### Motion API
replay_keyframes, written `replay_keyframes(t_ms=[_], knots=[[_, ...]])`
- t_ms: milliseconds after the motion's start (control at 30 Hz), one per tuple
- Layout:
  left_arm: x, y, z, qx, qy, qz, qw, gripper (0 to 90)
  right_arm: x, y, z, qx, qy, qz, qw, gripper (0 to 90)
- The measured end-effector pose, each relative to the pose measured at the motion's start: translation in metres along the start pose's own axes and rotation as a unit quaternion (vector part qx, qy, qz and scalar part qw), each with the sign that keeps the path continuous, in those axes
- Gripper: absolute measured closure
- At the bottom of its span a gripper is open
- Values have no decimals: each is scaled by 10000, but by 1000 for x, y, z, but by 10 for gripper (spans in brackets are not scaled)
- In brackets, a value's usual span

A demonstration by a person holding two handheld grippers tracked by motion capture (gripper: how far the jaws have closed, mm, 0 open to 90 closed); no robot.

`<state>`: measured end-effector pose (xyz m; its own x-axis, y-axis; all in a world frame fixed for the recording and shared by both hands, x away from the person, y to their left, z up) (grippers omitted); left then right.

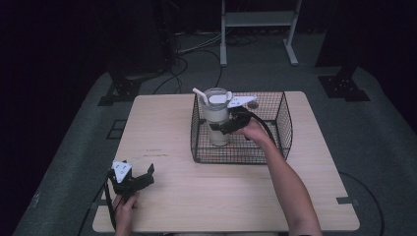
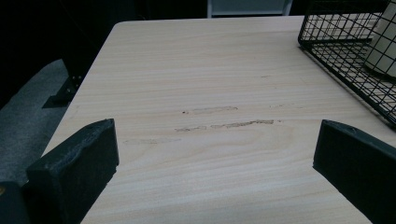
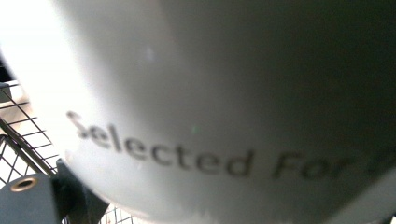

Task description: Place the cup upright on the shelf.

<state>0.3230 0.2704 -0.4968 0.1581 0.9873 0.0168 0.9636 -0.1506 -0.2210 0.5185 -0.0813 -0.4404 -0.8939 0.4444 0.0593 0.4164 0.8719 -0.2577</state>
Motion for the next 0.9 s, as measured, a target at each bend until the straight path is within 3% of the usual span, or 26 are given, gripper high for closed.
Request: replay_keyframes(t_ms=[900], knots=[[0, 0, 0, 4, 17, 4, 10000, 0, -1, -11, 2, 63, -102, 19, 9999, 78]])
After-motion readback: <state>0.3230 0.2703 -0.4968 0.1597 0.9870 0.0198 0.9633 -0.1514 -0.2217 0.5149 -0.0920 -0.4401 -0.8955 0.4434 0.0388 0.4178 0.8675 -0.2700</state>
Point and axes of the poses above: each handheld gripper's, and its own axes: y roughly forward along the jaws, z roughly out of its underside, x roughly to its left, the point moved 3 cm from there along y, roughly forward along the jaws, and after that the axes turned 9 degrees about -x, right-handed, at the moved point
